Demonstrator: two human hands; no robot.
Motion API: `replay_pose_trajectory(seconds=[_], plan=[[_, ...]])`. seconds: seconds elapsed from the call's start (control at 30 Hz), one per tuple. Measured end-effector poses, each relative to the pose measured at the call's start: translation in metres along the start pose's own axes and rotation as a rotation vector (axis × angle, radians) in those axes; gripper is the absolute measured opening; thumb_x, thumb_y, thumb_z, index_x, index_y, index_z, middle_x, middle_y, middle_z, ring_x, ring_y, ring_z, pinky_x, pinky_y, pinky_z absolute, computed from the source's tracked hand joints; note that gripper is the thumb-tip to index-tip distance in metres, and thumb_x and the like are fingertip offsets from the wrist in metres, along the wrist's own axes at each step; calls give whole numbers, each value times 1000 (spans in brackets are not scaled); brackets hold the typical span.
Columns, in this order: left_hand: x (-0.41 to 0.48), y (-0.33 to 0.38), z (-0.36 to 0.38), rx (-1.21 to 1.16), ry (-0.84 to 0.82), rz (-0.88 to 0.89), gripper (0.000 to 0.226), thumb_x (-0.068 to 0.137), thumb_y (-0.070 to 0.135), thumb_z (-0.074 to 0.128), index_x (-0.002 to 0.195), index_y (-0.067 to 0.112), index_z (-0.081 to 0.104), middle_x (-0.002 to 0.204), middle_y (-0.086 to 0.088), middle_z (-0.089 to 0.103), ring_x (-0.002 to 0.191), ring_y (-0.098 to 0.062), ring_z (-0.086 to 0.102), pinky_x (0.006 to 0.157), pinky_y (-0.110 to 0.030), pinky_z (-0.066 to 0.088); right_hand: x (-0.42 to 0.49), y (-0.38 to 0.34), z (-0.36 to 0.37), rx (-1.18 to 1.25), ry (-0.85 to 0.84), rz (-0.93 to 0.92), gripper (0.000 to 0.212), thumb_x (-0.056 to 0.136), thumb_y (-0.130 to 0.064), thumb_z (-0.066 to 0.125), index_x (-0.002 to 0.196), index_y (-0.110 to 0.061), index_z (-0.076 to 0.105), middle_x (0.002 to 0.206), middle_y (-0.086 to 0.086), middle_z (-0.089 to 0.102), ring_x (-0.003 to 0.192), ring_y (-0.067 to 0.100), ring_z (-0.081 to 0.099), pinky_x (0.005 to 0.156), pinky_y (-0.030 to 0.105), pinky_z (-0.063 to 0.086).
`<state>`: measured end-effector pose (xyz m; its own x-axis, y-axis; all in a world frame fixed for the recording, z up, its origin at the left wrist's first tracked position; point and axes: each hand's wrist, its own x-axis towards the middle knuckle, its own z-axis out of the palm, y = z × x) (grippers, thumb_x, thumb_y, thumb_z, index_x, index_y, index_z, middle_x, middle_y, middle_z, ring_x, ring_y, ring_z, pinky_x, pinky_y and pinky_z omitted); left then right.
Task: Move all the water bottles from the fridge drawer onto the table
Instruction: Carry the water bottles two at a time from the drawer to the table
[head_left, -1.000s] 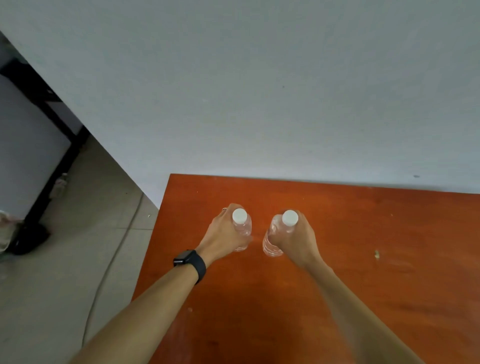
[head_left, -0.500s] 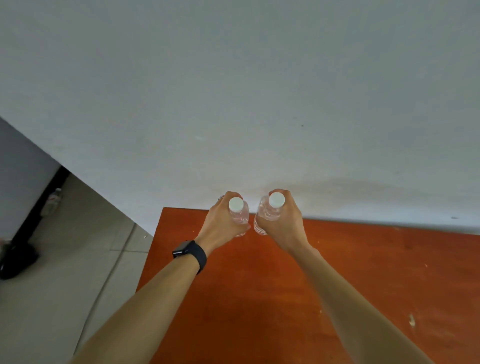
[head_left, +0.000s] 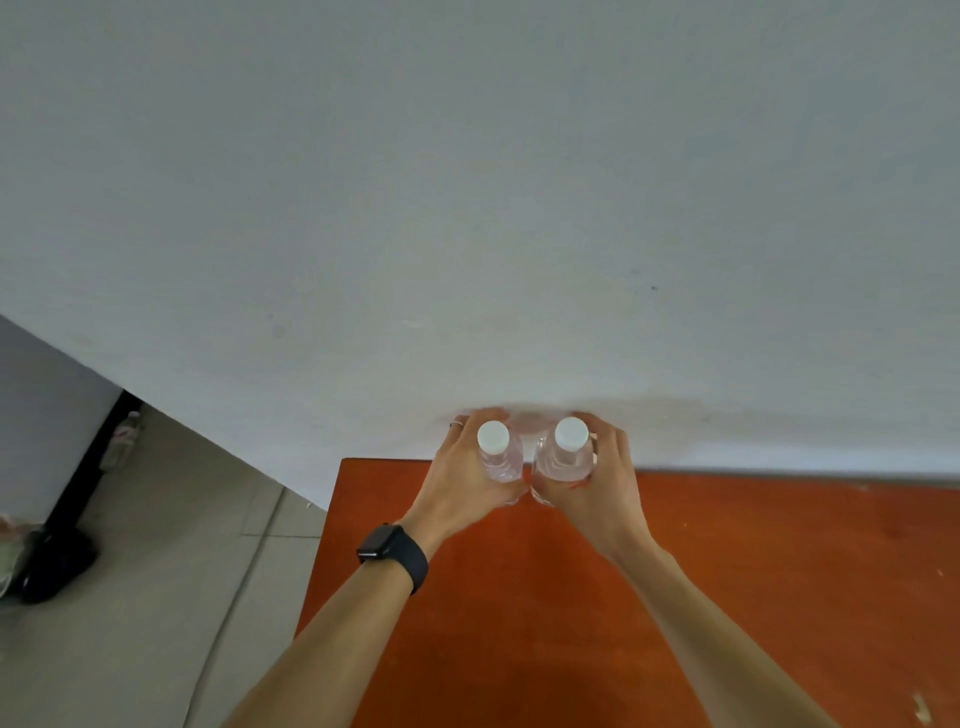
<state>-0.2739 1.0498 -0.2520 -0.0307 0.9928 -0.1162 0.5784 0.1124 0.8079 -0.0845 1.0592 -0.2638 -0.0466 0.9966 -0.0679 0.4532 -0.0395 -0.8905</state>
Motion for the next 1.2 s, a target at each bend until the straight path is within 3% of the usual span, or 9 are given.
replay_pose_trajectory(seconds=[0.1, 0.17, 0.3, 0.43, 0.7, 0.93, 1.03, 1.13, 1.2], plan=[[-9, -8, 5, -124, 96, -28, 93, 63, 34, 93, 135, 47, 36, 133, 15, 40, 117, 9, 45, 87, -5, 41, -4, 22, 3, 117, -18, 80, 106, 61, -45, 93, 144, -34, 28, 144, -9, 43, 129, 11, 50, 100, 32, 49], [-16, -18, 12, -193, 175, -70, 101, 61, 41, 95, 139, 50, 30, 140, 15, 37, 125, 4, 44, 100, -19, 41, -6, 39, 6, 49, -58, 133, 112, 59, -47, 93, 148, -32, 26, 148, -8, 41, 132, 13, 49, 107, 40, 47], [-23, -40, 31, -207, 164, -208, 108, 63, 46, 93, 146, 44, 25, 148, 9, 37, 131, -11, 46, 108, -37, 43, -8, 63, 12, -102, -194, 224, 112, 66, -42, 91, 154, -29, 23, 152, -3, 43, 125, 14, 56, 106, 47, 48], [-23, -55, 48, -155, 60, -242, 88, 76, 35, 86, 147, 35, 35, 139, 14, 51, 131, -13, 51, 104, -30, 41, -6, 71, 23, -173, -275, 227, 99, 80, -42, 81, 156, -32, 20, 149, -6, 48, 122, 12, 58, 105, 42, 48], [-16, -63, 53, -54, 27, -212, 69, 91, 50, 67, 150, 32, 36, 134, 10, 64, 120, -10, 61, 96, -27, 51, -2, 71, 41, -197, -170, 183, 68, 89, -43, 71, 147, -26, 39, 130, 0, 57, 112, 17, 63, 97, 40, 55], [-12, -65, 46, 20, -17, -229, 63, 90, 51, 68, 144, 32, 41, 128, 10, 67, 117, -13, 64, 95, -30, 53, -10, 72, 54, -186, -53, 186, 65, 88, -46, 72, 143, -27, 44, 125, -3, 59, 107, 12, 62, 94, 35, 56], [-13, -60, 47, 23, -32, -248, 67, 91, 42, 71, 148, 31, 37, 134, 8, 63, 122, -15, 61, 97, -31, 50, -8, 71, 50, -197, -107, 198, 71, 87, -44, 74, 147, -29, 39, 130, -4, 57, 107, 9, 61, 94, 36, 56], [-21, -55, 46, 53, -54, -331, 84, 89, 31, 74, 155, 29, 23, 145, 0, 55, 129, -22, 56, 101, -38, 50, -13, 66, 38, -178, -200, 293, 85, 87, -38, 74, 155, -29, 24, 143, -5, 48, 119, 9, 57, 97, 40, 55], [-30, -50, 43, 66, -76, -440, 87, 89, 33, 73, 157, 25, 20, 150, -5, 49, 134, -27, 52, 104, -42, 50, -23, 63, 27, -199, -231, 326, 81, 91, -36, 70, 156, -27, 24, 149, -4, 45, 127, 13, 54, 99, 41, 54]])
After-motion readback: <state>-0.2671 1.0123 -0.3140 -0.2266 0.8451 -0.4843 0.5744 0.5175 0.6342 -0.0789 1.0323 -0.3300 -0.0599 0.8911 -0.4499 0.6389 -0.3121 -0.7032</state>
